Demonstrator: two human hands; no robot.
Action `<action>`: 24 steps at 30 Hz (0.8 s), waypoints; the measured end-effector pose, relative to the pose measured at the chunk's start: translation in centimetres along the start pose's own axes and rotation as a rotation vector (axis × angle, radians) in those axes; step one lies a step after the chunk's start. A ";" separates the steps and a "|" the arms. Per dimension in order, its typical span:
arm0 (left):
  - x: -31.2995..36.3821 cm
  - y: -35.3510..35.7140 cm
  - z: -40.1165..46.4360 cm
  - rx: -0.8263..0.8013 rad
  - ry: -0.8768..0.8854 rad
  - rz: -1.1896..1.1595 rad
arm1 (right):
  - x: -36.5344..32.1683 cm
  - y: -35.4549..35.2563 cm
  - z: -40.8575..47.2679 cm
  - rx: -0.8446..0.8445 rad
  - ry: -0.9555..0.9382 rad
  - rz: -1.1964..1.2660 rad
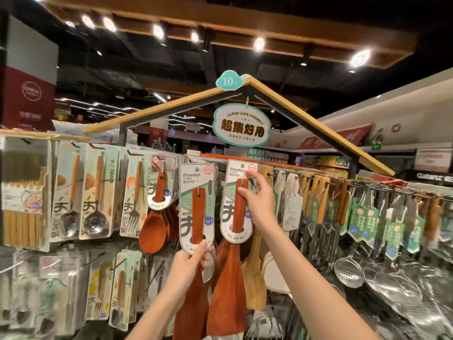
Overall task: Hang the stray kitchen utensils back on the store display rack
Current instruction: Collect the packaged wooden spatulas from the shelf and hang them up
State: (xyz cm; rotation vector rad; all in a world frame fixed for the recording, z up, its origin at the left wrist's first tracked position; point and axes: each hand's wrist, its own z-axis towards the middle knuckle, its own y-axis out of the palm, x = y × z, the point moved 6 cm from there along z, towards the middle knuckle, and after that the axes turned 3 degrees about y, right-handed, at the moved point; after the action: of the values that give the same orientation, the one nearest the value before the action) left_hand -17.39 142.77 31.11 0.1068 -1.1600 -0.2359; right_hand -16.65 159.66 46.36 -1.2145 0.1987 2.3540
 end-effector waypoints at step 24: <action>2.2 2.3 -0.8 -0.138 0.063 0.041 | 2.7 0.2 1.7 -0.066 0.054 -0.235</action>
State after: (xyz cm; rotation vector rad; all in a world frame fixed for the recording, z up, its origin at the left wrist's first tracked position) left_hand -15.49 144.45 33.20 -0.0311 -1.0786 -0.2740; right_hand -19.32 160.98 45.24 -1.2595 -0.0054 2.1417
